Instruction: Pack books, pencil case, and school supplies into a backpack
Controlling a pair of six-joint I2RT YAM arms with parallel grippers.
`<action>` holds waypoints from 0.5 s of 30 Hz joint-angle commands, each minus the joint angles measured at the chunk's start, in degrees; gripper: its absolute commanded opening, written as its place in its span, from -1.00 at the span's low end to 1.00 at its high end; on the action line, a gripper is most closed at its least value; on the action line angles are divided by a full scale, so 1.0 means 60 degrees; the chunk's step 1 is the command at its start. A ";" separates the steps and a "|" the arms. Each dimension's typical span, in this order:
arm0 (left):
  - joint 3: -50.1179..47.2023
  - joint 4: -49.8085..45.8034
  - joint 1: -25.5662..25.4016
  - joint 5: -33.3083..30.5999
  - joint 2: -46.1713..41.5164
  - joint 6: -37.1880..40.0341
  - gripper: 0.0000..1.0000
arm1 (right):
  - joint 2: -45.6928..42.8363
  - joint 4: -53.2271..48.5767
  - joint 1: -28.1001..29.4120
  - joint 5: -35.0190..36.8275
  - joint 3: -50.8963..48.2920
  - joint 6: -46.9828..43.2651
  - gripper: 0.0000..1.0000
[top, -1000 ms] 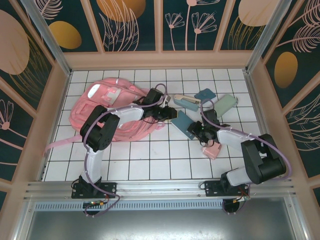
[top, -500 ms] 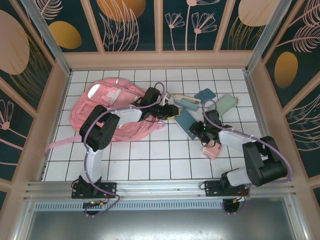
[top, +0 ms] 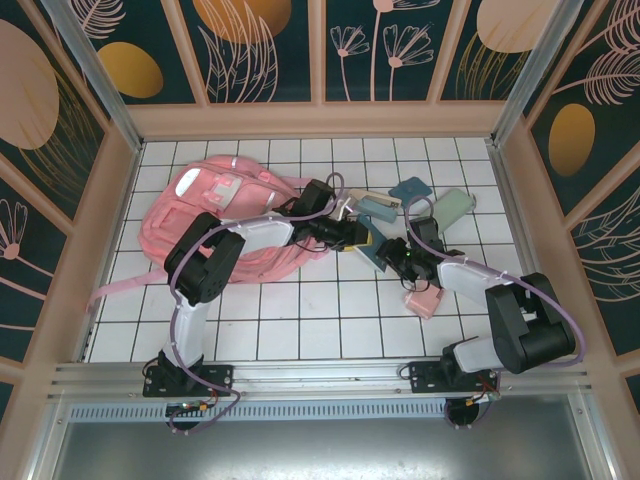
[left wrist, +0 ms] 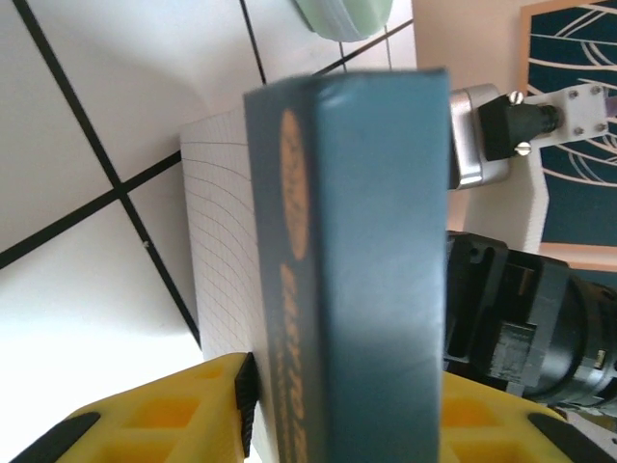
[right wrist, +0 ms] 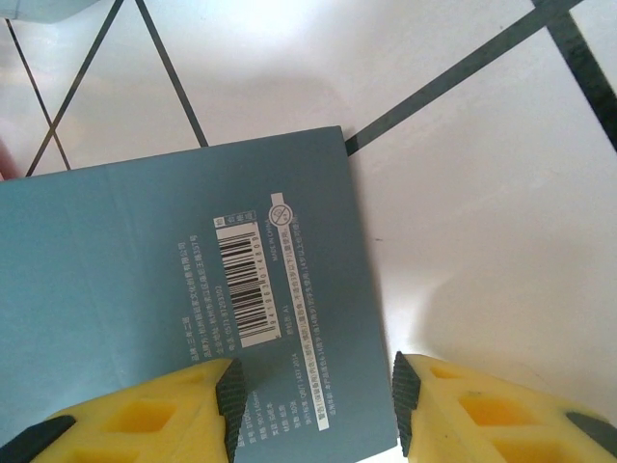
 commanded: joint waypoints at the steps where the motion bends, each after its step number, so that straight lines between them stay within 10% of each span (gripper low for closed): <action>1: 0.0424 -0.0810 -0.0303 0.0079 0.0049 0.0901 -0.31 | 0.0091 0.0031 0.0092 -0.0134 -0.0073 -0.0215 -0.03; 15: 0.0547 -0.1486 0.0220 -0.0679 -0.1121 0.1145 -0.99 | -0.1138 -0.0514 -0.0535 -0.0419 0.0310 -0.0782 0.31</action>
